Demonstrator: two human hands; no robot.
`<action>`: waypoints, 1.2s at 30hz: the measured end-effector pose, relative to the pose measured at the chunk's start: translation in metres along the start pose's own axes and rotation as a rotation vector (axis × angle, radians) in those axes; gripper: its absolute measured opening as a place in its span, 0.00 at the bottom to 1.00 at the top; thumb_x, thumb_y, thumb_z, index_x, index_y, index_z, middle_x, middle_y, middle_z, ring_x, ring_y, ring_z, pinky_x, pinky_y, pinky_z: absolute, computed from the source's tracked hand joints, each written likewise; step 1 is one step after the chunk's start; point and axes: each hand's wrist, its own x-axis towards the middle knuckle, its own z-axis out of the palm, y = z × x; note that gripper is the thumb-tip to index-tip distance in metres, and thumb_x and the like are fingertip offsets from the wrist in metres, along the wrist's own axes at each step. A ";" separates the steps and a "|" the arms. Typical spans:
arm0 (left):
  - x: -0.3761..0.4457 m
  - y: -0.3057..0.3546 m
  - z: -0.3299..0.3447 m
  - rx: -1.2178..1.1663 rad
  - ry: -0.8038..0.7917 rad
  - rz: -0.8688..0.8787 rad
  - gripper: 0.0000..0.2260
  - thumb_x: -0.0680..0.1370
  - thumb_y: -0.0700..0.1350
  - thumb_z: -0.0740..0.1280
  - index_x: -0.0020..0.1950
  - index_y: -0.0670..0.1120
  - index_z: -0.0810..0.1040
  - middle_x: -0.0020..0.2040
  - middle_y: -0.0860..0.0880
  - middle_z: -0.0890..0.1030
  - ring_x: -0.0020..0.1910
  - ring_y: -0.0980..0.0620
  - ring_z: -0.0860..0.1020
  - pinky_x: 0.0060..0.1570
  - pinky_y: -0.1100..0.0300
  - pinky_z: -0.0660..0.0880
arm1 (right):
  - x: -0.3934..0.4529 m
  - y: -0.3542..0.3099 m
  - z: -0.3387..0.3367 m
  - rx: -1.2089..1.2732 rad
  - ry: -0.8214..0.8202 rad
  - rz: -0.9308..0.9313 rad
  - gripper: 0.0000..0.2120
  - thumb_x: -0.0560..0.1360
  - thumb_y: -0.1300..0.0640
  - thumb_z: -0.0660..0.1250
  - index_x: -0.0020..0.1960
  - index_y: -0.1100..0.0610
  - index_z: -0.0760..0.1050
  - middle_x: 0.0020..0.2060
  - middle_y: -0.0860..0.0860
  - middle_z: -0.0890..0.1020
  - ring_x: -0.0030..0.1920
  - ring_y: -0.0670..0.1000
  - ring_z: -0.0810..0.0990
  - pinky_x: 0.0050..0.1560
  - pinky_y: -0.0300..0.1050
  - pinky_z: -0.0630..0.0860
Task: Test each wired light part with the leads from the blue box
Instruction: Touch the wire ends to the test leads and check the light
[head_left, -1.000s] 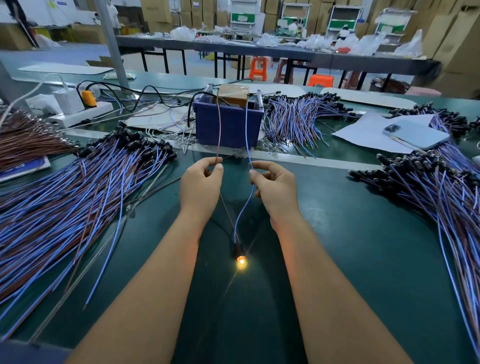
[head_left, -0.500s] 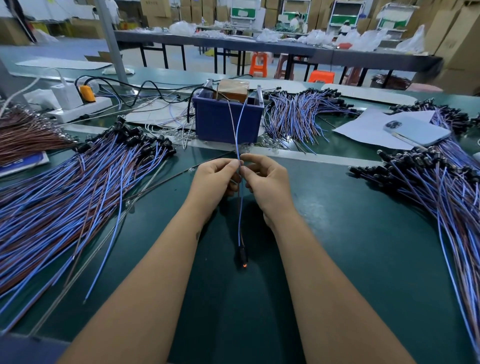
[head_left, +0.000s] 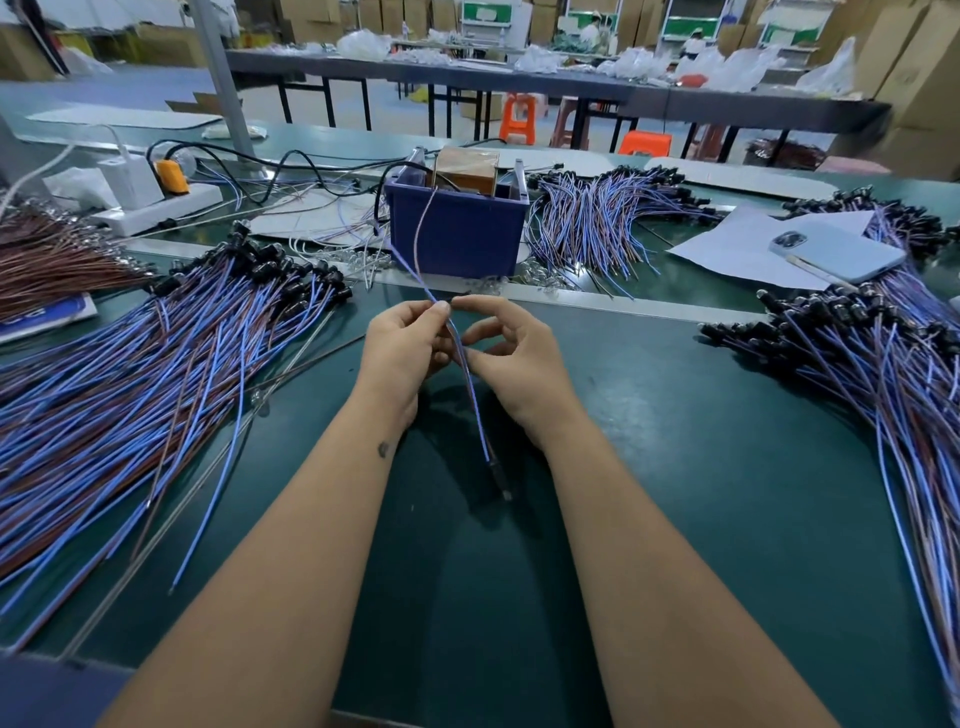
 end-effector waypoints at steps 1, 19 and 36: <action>0.001 0.000 -0.001 -0.036 0.012 -0.005 0.08 0.81 0.39 0.63 0.41 0.43 0.74 0.24 0.56 0.75 0.23 0.60 0.72 0.25 0.68 0.71 | -0.001 -0.001 -0.001 0.043 -0.027 -0.001 0.18 0.69 0.68 0.74 0.55 0.50 0.81 0.38 0.49 0.79 0.32 0.43 0.73 0.38 0.39 0.74; -0.030 -0.010 0.015 0.813 -0.362 0.624 0.03 0.71 0.42 0.67 0.39 0.49 0.76 0.35 0.55 0.78 0.33 0.48 0.76 0.36 0.54 0.76 | 0.012 0.013 -0.020 0.188 0.443 0.255 0.14 0.83 0.58 0.57 0.39 0.54 0.72 0.30 0.49 0.77 0.29 0.44 0.74 0.33 0.39 0.72; -0.104 -0.025 0.114 0.912 -0.756 0.732 0.17 0.73 0.35 0.62 0.56 0.48 0.84 0.54 0.50 0.84 0.52 0.43 0.79 0.49 0.50 0.77 | -0.023 0.000 -0.155 -0.409 0.304 0.254 0.13 0.81 0.54 0.59 0.53 0.57 0.81 0.31 0.43 0.72 0.35 0.47 0.71 0.40 0.44 0.68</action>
